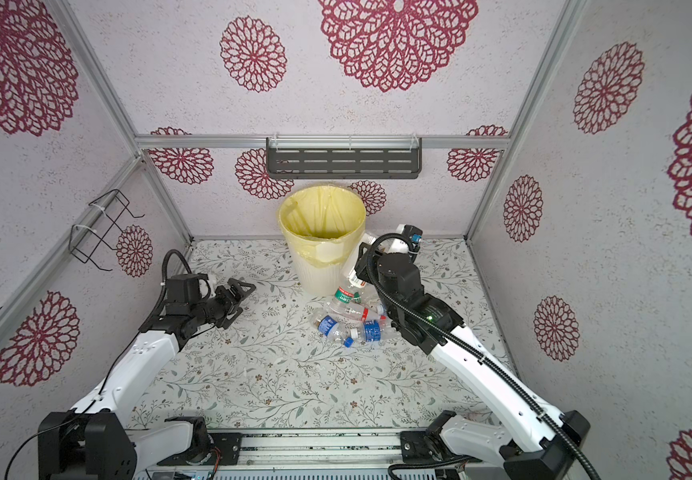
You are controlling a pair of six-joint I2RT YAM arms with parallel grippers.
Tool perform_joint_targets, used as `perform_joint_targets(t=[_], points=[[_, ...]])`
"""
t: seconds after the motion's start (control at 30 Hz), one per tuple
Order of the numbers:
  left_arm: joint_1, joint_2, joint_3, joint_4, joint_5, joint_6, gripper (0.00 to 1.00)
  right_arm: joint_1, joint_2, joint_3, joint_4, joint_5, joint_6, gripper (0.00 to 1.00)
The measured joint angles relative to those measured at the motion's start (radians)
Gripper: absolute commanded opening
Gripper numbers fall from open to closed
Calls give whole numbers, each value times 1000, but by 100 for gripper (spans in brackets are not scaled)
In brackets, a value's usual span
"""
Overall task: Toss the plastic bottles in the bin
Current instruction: 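Lift the peacock-label bottle with the right gripper and carry it over the bin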
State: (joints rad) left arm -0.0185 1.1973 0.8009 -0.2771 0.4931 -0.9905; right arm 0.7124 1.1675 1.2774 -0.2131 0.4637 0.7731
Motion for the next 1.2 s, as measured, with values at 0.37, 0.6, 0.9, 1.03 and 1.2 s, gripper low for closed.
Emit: perform_joint_targets(t=[0.37, 0.6, 0.9, 1.03, 1.2], points=[[0, -19, -59, 31, 16, -25, 97, -109, 561, 649, 127, -9, -77, 99], [0, -67, -77, 32, 17, -35, 97, -138, 948, 1128, -21, -3, -107, 99], [0, -73, -77, 30, 20, -31, 97, -98, 609, 639, 61, -56, -130, 99], [0, -64, -77, 30, 22, -31, 97, -101, 456, 542, 97, -69, -146, 99], [0, -63, -77, 30, 21, -31, 97, -101, 301, 379, 137, -86, -155, 99]])
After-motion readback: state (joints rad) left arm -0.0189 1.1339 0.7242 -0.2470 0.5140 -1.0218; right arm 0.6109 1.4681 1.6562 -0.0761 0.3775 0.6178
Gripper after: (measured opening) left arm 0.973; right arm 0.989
